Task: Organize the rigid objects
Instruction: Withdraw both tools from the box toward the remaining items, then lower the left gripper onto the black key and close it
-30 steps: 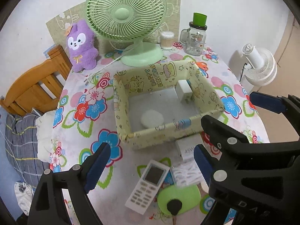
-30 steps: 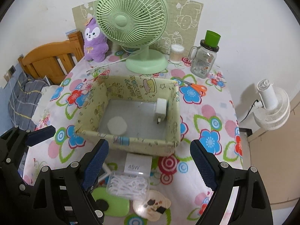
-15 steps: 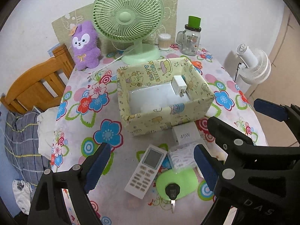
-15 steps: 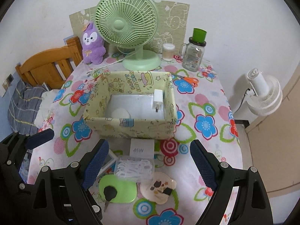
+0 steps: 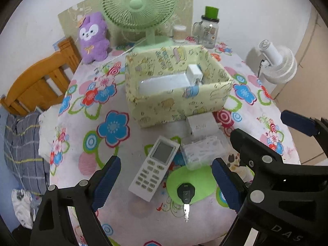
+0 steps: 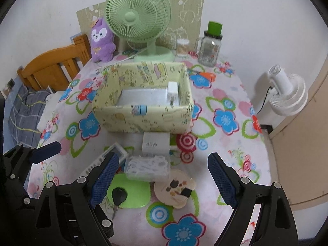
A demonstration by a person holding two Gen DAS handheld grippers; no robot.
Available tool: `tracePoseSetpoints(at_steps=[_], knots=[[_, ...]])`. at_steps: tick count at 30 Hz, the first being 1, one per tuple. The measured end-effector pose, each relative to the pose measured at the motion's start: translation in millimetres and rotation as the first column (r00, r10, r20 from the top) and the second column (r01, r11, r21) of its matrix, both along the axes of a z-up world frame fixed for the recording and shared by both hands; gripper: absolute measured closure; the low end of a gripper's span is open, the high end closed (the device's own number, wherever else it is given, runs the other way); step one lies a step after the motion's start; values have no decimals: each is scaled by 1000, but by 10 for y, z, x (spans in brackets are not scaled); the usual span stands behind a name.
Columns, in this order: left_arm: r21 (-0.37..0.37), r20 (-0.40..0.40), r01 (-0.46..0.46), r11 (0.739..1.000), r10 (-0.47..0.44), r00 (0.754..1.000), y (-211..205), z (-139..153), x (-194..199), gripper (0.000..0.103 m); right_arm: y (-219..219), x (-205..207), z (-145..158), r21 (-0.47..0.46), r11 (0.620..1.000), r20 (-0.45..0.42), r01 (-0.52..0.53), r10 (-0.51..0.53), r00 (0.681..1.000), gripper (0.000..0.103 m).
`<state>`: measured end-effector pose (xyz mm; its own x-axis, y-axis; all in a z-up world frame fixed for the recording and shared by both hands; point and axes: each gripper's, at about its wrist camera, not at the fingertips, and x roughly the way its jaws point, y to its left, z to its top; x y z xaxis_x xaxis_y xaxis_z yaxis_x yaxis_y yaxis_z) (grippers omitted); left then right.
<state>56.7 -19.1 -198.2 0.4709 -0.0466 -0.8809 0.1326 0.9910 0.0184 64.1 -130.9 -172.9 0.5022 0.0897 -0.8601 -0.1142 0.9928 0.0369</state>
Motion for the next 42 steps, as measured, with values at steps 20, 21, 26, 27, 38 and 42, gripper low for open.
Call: tracePoseSetpoints(at_steps=[20,21,26,27,38,42], knots=[[-25,-51,-78,997,77,996,-177,-469,-66,11,-177,-17,-440,-13,999,-47,-38,37,998,13],[-28,-63,-81,996,80,995,-188,-498,-68,11,-183,-19,-461,-12,999,-48,-41,40,998,13],[-28,-94,-107,994,104,990,-203,-654,-97,11,-213,-37,-614,-4,998,-62,-62,62,996,13],[-27,-97,-112,993,109,989,-202,-677,-103,11,-215,-41,-640,-3,998,-66,-66,65,996,13],[-21,-109,-210,977,207,972,-208,-916,-210,16,-225,-83,-866,2,994,-108,-111,111,988,12],[-23,-111,-228,973,224,968,-222,-973,-249,21,-210,-102,-922,7,992,-110,-125,125,986,12]])
